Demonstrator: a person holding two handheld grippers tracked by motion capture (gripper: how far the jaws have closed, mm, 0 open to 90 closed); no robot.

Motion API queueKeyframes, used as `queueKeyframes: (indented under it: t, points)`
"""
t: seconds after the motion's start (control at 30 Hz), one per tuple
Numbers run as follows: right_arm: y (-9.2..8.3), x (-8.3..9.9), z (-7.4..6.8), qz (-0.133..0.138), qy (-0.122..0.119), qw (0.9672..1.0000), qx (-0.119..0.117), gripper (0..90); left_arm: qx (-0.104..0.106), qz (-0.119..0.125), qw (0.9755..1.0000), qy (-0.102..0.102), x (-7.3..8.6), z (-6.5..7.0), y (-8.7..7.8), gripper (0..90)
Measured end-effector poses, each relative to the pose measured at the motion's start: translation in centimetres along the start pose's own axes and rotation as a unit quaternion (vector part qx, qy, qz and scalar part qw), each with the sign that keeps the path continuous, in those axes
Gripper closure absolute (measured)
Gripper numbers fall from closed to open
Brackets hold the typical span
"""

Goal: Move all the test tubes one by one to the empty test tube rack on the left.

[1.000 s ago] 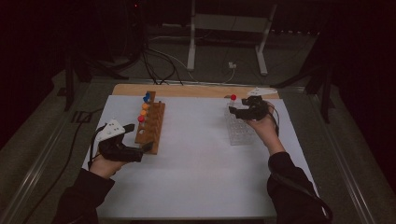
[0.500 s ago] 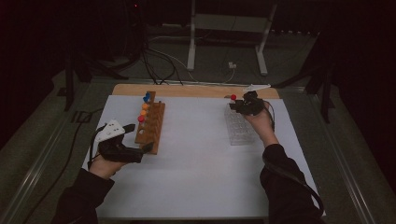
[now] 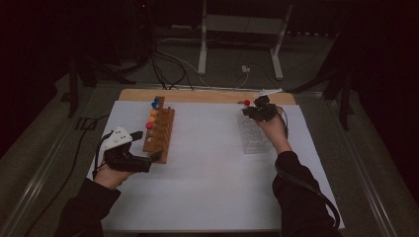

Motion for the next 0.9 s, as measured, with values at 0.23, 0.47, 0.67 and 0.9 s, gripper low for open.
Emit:
queueKeyframes:
  t: [0.23, 0.47, 0.67, 0.9]
  points:
    - [-1.4, -1.1, 0.0, 0.016, -0.001, 0.9999, 0.003, 75.2, 0.004, -0.008, 1.0, -0.001, 0.2, 0.1, 0.3, 3.0]
    - [-3.7, -2.6, -0.2, 0.037, -0.011, 0.9992, 0.009, 75.2, 0.008, -0.01, 0.9999, 0.003, 0.1, 0.4, 0.3, 3.0]
    - [-5.5, -3.7, -1.0, 0.052, -0.024, 0.9983, 0.006, 75.2, 0.012, -0.01, 0.9999, 0.005, -0.2, 0.7, 0.3, 3.0]
    - [-7.1, -4.3, -2.9, 0.067, -0.038, 0.9969, -0.014, 75.2, 0.014, -0.01, 0.9998, 0.008, -0.3, 1.1, 0.3, 3.0]
Point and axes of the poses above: each handheld gripper's, and its own axes: y roughly forward along the jaws, x roughly out of its underside, z roughly to its right, the point moved 6 cm from there along y, roughly forward along the jaws, and after that the axes turned 7 degrees about -y, right-handed, at the moved point
